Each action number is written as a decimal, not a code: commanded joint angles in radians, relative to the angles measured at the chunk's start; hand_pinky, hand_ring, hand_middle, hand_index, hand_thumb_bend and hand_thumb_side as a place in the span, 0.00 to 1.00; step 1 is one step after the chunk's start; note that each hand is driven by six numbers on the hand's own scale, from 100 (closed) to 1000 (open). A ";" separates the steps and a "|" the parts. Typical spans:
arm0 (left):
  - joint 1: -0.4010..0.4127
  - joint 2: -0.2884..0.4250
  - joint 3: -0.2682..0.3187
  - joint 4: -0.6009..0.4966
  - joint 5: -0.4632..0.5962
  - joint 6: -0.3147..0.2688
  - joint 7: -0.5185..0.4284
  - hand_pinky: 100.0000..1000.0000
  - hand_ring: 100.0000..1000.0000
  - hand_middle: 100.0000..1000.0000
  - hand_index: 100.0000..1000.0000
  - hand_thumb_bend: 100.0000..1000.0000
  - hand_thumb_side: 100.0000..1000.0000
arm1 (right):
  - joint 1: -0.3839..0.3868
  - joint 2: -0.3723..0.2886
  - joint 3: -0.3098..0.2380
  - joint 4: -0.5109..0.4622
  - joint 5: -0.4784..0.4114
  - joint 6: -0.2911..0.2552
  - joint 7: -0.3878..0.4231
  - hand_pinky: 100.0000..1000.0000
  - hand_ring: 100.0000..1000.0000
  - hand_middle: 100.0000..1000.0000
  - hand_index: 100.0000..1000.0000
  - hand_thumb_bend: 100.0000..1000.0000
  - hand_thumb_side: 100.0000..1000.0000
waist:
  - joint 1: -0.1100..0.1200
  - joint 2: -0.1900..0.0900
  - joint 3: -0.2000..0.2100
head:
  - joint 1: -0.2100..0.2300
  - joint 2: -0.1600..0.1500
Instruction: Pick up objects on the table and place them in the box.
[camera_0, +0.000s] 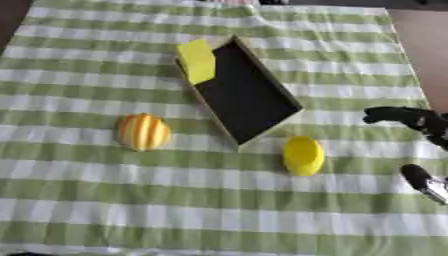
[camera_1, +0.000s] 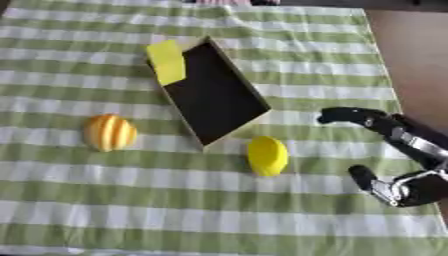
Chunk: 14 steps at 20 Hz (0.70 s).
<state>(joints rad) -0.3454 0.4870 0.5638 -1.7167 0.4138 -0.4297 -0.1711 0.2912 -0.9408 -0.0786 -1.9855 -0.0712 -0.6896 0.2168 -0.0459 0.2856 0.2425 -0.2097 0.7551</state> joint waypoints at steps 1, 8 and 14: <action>-0.017 0.022 -0.001 -0.024 -0.003 0.008 0.003 0.72 0.80 0.70 0.74 0.00 0.52 | -0.010 -0.044 -0.004 -0.014 0.085 -0.001 -0.041 1.00 1.00 0.89 1.00 0.00 0.32 | 0.002 -0.020 0.003 | -0.007 -0.007; -0.022 0.020 -0.007 -0.028 0.000 0.014 0.004 0.72 0.80 0.70 0.74 0.00 0.52 | -0.044 -0.061 0.027 -0.014 0.287 0.026 -0.157 1.00 1.00 0.87 1.00 0.00 0.19 | -0.001 -0.021 0.024 | -0.016 -0.009; -0.029 0.015 -0.010 -0.033 0.003 0.023 0.000 0.72 0.79 0.70 0.74 0.00 0.52 | -0.085 -0.063 0.060 -0.014 0.380 0.052 -0.175 1.00 1.00 0.87 1.00 0.00 0.13 | -0.005 -0.018 0.030 | -0.033 -0.007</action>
<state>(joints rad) -0.3626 0.4825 0.5517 -1.7286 0.4140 -0.4103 -0.1703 0.2122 -0.9668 -0.0155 -1.9855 0.2877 -0.6433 0.0465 -0.0525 0.2823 0.2726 -0.2385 0.7548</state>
